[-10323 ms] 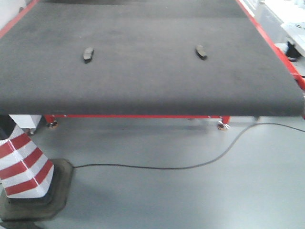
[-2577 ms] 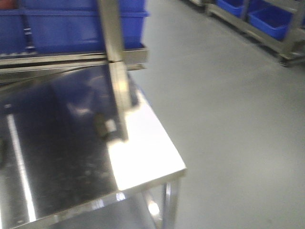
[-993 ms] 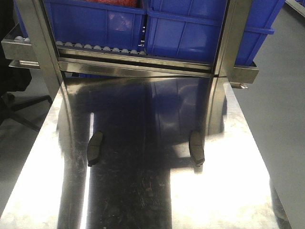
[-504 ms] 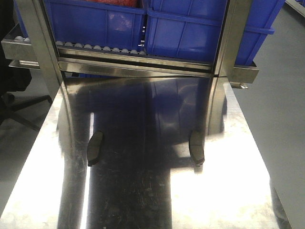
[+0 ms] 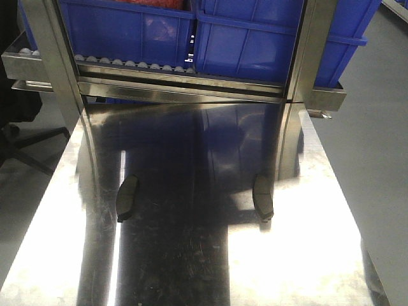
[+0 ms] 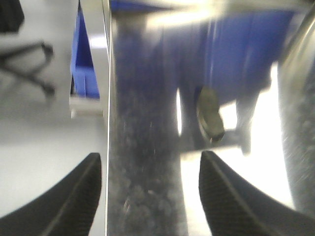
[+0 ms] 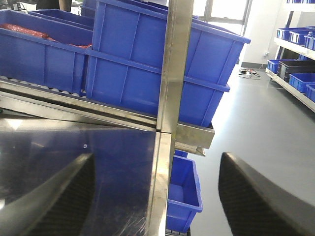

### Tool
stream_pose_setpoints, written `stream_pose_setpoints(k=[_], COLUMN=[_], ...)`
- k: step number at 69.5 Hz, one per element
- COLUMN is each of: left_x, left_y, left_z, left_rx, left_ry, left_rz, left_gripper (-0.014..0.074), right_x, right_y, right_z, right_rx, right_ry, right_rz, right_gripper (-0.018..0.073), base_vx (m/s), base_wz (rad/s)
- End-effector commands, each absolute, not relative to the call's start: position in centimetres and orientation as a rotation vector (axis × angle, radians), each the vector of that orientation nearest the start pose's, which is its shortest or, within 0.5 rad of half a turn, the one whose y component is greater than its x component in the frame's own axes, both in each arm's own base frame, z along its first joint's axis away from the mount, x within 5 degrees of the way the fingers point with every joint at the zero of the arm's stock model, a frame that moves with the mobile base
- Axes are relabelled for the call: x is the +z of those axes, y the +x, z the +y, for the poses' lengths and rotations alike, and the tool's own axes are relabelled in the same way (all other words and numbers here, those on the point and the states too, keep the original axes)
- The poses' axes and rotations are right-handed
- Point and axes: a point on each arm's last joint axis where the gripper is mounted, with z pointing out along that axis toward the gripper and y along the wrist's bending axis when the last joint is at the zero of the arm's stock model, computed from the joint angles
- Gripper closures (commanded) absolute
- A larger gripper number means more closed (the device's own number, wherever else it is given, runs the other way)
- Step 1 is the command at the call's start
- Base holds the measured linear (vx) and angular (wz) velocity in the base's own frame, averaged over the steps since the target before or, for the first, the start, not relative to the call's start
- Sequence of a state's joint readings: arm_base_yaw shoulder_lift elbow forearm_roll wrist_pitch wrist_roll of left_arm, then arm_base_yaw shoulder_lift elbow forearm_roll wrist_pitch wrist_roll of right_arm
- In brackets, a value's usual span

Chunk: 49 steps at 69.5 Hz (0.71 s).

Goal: Move and align brake pads A on conveyor

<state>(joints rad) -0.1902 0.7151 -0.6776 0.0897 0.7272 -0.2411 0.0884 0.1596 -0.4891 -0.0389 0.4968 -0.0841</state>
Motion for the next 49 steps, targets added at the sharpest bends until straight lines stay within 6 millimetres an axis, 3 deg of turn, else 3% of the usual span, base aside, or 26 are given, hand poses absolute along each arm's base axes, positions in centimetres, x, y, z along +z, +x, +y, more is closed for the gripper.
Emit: stream_pose_setpoints(k=[1,15,29,38,49], left_x=[32.4,30.9,29.3,28.7,27.5], left_y=[15.7,21.2,25.5,27.9,30.1], left_z=[-2.5,-3.6,-4.4,-5.2,-7.2], left_rx=[-0.135,-0.091,-0.062,-0.080,-0.064], left_ry=[-0.019,-0.016,-0.004,-0.003,0.117], left_rz=[2.245,2.443,2.547,2.591,2.663], left_gripper=[0.0188,0.0188,0.0188,0.0188,0.0188], right_x=[33.4,33.4,33.4,33.4,33.4], right_y=[3.9,3.9,3.9,3.9,3.9], right_z=[0.2,0.2,0.2,0.2,0.2], right_rx=[-0.054,-0.054,-0.054,-0.054,-0.054], right_ry=[-0.157,-0.157,-0.157,-0.157,-0.157], right_rz=[1.559,1.559,1.559,1.559,1.559], right_gripper=[0.0052,0.0052,0.0052,0.0052,0.0052], base_vx=[0.00,0.00,0.00,0.00,0.00], base_wz=[0.00,0.00,0.00,0.00,0.00])
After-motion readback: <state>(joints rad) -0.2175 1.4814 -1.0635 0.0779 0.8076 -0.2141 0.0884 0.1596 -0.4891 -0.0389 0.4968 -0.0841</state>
